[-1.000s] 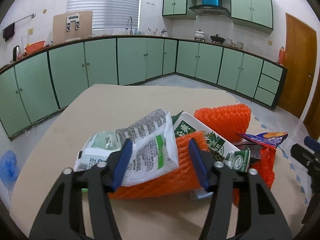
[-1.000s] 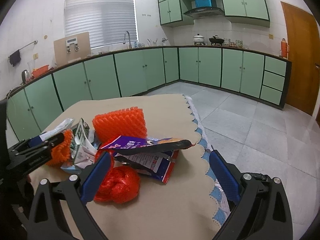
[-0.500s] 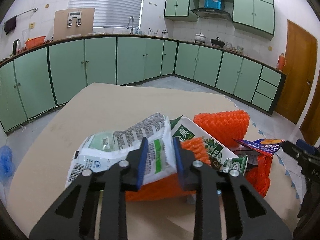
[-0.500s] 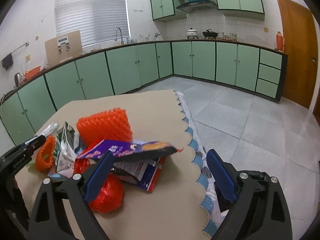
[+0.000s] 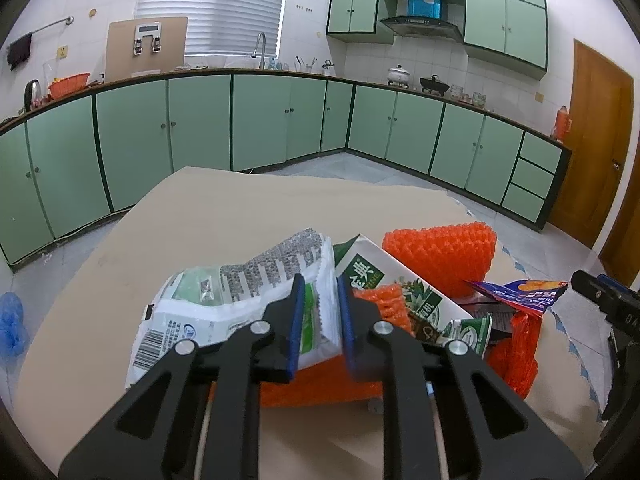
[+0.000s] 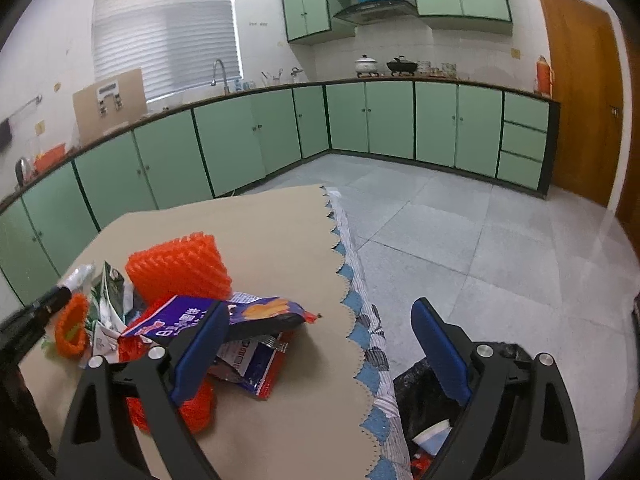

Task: Collect trash
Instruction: 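Grasp the white snack bag with the left gripper while the right gripper grasps the blue biscuit wrapper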

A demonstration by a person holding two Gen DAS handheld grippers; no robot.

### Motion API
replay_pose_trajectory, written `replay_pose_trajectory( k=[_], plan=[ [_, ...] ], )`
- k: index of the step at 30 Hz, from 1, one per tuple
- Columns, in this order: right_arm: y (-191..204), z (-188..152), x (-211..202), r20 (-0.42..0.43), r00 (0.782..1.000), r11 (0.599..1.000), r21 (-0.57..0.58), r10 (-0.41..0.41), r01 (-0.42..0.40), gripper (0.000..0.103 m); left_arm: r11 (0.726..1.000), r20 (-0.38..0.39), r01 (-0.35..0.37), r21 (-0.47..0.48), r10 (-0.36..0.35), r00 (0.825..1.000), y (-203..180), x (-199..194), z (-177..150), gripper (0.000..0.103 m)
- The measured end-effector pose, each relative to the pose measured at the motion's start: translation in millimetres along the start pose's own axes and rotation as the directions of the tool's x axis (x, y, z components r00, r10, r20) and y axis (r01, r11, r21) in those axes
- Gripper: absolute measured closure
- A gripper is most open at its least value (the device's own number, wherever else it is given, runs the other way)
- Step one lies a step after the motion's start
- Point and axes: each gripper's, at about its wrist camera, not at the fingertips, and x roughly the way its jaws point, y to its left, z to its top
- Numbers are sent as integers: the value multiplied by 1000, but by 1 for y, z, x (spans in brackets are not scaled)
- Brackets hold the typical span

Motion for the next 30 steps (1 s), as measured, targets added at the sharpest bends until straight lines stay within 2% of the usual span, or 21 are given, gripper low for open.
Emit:
replay_pose_trajectory(
  k=[4,12,17,19,22,30],
  plan=[
    [3,8,9,-20,1000,1000,1,1,-1,13,1000,-3,-2,-1,2,1000,-2,2,-3,90],
    [8,7,40,-130,991,1000,5,11,-10,15,1000,-9,-4,5,4,1000,-5,3,-6,90],
    [4,-1,46,-182,981,997,41,71,-65,25,1000,-13,-6,10,6,1000,-5,5,-7,90],
    [4,-4,47,-199,974,994,52,103,-94,35,1000,-14,-5,10,5,1000,-5,5,-8,90],
    [6,-8,49,-219,968,992,46,122,-115,43,1000,-15,-4,9,4,1000,-4,6,-9,90],
    [17,-20,45,-246,958,988,10,150,-153,45,1000,-23,-1,9,2,1000,-2,5,-9,90]
  ],
)
